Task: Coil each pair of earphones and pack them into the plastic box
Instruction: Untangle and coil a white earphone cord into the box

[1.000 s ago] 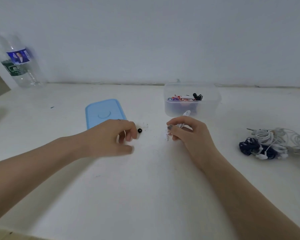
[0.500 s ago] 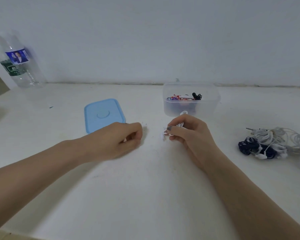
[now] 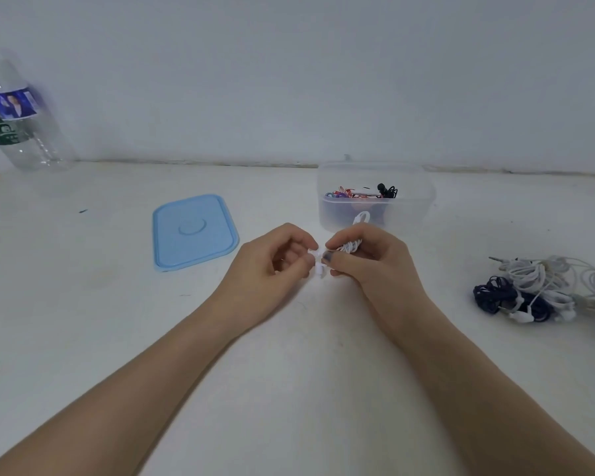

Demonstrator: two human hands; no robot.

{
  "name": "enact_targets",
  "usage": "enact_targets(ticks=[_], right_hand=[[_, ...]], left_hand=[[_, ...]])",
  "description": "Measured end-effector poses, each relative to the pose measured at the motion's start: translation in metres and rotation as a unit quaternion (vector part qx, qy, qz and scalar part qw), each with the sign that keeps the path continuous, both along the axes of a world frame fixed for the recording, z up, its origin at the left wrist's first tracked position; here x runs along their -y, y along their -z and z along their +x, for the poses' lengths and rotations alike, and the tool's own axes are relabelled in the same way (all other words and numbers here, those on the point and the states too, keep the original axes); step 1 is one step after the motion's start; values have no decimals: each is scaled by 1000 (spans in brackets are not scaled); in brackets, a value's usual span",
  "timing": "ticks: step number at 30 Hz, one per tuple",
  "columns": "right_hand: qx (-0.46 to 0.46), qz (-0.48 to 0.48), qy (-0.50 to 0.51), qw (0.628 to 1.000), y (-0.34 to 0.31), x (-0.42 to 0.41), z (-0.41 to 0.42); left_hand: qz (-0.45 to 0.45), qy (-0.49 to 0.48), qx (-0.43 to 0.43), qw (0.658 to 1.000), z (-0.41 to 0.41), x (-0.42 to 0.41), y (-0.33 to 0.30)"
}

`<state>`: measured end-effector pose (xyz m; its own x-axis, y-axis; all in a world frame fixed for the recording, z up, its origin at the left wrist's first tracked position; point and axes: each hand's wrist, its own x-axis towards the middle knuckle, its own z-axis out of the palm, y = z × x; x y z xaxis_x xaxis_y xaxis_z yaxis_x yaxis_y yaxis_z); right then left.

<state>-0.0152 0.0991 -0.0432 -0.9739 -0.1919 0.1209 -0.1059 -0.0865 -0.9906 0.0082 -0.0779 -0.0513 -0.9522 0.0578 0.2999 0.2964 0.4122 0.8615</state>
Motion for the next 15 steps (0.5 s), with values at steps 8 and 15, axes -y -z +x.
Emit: enact_targets(ticks=[8,15], right_hand=[[-17,14,-6,1000,1,0,-2],[4,-9,-14,1000,3,-1,-4]], left_hand=[[-21,7,-32,999,3,0,0],[-35,2,-53,998,3,-2,-1]])
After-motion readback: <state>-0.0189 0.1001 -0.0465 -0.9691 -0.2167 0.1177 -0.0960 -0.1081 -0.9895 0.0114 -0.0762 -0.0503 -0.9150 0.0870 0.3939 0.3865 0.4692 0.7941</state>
